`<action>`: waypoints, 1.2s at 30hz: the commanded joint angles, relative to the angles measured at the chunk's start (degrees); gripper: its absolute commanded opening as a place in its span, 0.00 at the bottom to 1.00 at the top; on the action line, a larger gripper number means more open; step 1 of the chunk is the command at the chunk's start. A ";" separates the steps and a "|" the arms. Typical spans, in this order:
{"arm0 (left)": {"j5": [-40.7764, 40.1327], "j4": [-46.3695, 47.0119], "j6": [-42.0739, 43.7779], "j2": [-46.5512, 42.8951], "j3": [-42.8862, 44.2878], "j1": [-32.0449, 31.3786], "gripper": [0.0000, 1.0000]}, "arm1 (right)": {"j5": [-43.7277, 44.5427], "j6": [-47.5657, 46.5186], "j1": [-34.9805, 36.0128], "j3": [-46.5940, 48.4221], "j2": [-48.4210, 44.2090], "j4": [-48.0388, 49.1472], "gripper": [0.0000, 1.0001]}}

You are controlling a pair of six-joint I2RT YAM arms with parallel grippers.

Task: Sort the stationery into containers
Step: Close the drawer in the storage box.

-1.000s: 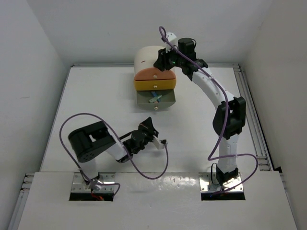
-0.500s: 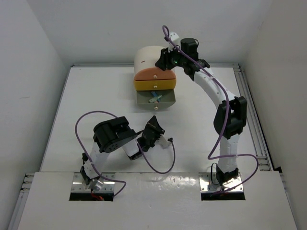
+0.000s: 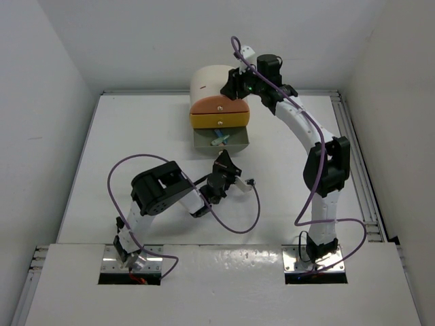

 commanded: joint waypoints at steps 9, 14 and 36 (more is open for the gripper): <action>-0.90 5.31 -6.34 -0.56 6.13 3.83 0.00 | -1.57 -0.19 -0.30 -2.01 0.39 -3.75 0.43; -0.81 5.57 -6.86 -2.14 4.64 2.08 0.00 | -1.57 -0.63 -0.21 -2.18 0.83 -4.02 0.42; -1.42 -10.69 -17.41 -5.58 5.95 -2.58 0.00 | -2.01 -0.98 -0.65 -3.33 0.92 -4.10 0.43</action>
